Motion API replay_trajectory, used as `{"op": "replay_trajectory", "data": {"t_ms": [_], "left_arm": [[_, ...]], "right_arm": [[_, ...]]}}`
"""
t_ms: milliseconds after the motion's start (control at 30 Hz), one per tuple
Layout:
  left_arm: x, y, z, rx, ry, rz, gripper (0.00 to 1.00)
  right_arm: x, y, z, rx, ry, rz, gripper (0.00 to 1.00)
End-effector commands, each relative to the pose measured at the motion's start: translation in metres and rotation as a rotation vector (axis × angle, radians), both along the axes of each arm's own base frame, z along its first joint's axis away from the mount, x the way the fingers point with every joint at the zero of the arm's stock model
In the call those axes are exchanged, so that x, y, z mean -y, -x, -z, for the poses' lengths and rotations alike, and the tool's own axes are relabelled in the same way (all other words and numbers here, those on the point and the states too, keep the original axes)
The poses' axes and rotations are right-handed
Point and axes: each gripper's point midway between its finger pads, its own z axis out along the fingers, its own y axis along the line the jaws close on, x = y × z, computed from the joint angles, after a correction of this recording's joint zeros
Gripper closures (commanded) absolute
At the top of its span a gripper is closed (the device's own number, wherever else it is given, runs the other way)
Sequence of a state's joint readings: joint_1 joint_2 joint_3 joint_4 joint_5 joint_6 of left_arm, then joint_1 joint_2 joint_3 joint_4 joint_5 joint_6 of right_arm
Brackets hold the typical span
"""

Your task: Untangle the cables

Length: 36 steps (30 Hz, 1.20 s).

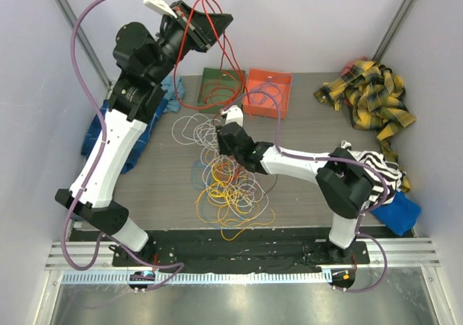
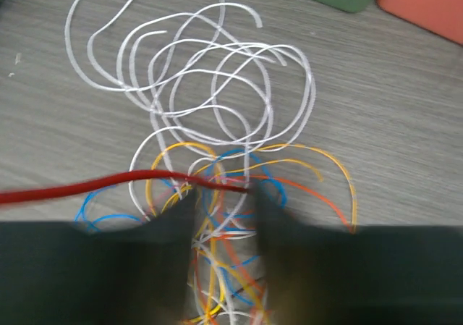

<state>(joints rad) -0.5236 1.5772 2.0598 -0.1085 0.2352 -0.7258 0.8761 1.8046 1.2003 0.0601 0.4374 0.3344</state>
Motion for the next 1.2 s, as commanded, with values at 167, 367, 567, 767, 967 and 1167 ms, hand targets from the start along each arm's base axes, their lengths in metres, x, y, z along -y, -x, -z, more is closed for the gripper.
{"op": "replay_trajectory", "data": {"t_ms": [167, 367, 567, 767, 967, 1167], "left_arm": [[-0.047, 0.051, -0.027, 0.136, 0.043, -0.107, 1.00], [-0.076, 0.059, -0.016, 0.144, 0.074, -0.222, 1.00], [-0.064, 0.049, 0.044, 0.075, 0.002, -0.197, 1.00], [-0.021, 0.046, 0.105, 0.004, 0.013, 0.025, 1.00], [-0.023, 0.025, 0.132, -0.055, -0.013, -0.046, 1.00], [-0.018, -0.018, 0.126, -0.053, -0.050, -0.152, 1.00]], "right_arm": [[0.044, 0.002, -0.242, 0.362, -0.285, 0.074, 0.99], [0.076, 0.043, -0.364, 0.452, -0.363, 0.008, 0.99], [0.094, 0.067, -0.374, 0.457, -0.428, -0.009, 0.99], [0.080, 0.070, -0.348, 0.375, -0.423, -0.057, 0.99], [0.075, 0.068, -0.319, 0.322, -0.396, -0.060, 0.99], [0.078, 0.042, -0.303, 0.321, -0.344, 0.003, 0.99]]}}
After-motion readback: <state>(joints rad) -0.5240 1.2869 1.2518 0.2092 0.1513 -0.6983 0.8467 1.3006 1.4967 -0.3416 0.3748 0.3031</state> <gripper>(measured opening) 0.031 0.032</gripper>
